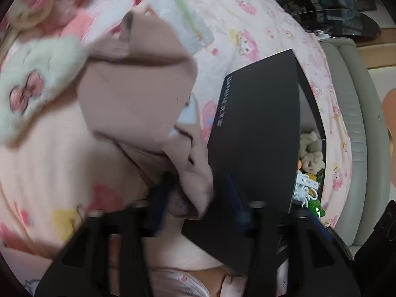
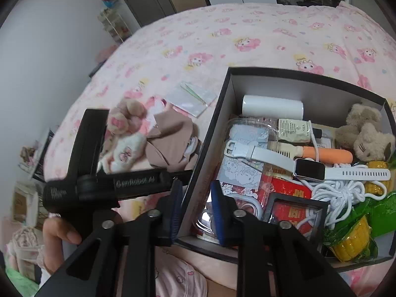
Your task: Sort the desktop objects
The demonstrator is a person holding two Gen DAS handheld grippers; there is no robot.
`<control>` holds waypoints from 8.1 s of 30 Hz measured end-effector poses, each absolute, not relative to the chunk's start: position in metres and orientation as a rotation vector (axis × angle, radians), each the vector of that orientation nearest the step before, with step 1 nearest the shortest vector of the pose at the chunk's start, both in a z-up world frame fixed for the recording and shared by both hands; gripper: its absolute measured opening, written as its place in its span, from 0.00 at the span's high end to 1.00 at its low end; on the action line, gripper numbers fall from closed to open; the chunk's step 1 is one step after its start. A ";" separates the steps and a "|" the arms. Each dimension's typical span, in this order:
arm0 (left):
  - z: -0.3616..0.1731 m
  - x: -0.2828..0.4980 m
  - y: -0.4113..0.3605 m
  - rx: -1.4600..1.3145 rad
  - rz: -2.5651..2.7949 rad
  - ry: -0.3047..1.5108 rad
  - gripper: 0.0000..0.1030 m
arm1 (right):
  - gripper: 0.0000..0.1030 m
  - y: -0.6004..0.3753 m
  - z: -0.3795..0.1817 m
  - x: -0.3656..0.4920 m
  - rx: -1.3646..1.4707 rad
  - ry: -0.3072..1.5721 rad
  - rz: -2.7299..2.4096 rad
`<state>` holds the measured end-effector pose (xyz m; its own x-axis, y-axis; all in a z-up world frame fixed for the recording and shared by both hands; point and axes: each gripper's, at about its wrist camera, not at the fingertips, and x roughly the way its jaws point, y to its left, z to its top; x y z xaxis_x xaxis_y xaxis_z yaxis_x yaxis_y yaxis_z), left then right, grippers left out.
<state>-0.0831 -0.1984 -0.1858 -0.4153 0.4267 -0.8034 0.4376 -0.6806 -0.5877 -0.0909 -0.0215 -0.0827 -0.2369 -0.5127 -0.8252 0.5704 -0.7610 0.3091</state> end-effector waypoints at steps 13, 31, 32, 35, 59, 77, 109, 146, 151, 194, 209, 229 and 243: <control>-0.086 -0.039 -0.193 1.248 -2.827 1.135 0.99 | 0.51 -0.061 -0.070 -0.069 1.246 0.209 -2.019; -0.205 -0.077 -0.295 1.541 -2.024 1.441 0.67 | 0.39 -0.160 -0.118 -0.101 1.423 0.445 -2.144; -0.204 -0.077 -0.294 1.529 -2.039 1.440 0.78 | 0.36 -0.162 -0.118 -0.102 1.422 0.458 -2.140; -0.188 -0.072 -0.293 1.446 -2.137 1.480 0.98 | 0.35 -0.159 -0.115 -0.106 1.428 0.406 -2.139; -0.081 -0.035 -0.251 1.196 -2.757 1.440 0.99 | 0.95 -0.128 -0.080 -0.104 1.346 0.137 -2.016; -0.055 -0.177 -0.047 1.683 -2.879 0.772 0.97 | 0.95 0.126 -0.060 -0.177 1.266 -0.258 -2.344; -0.090 -0.188 -0.014 1.739 -2.818 0.594 0.84 | 0.81 0.171 -0.066 -0.205 1.398 -0.427 -2.455; -0.112 -0.198 -0.002 1.849 -2.740 0.684 0.83 | 0.81 0.143 -0.116 -0.206 1.638 -0.348 -2.110; -0.113 -0.192 -0.021 1.838 -2.712 0.857 0.82 | 0.81 0.147 -0.109 -0.196 1.599 -0.327 -2.166; -0.079 -0.078 -0.263 1.214 -2.477 1.095 0.50 | 0.66 -0.058 -0.030 -0.146 1.329 -0.021 -2.160; -0.162 -0.185 -0.360 1.392 -2.330 1.116 0.52 | 0.53 -0.164 -0.102 -0.231 1.494 -0.105 -2.342; -0.154 -0.135 -0.362 1.391 -2.284 1.140 0.90 | 0.57 -0.162 -0.155 -0.219 1.644 -0.269 -2.160; -0.219 -0.195 -0.350 1.553 -2.263 1.350 0.98 | 0.53 -0.174 -0.193 -0.249 1.829 -0.280 -2.157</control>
<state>-0.1949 -0.3502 -0.2186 -0.4816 0.3865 -0.7866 0.5088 -0.6075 -0.6100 -0.2492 -0.1738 -0.1932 -0.1456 -0.3480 -0.9261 0.0996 -0.9365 0.3362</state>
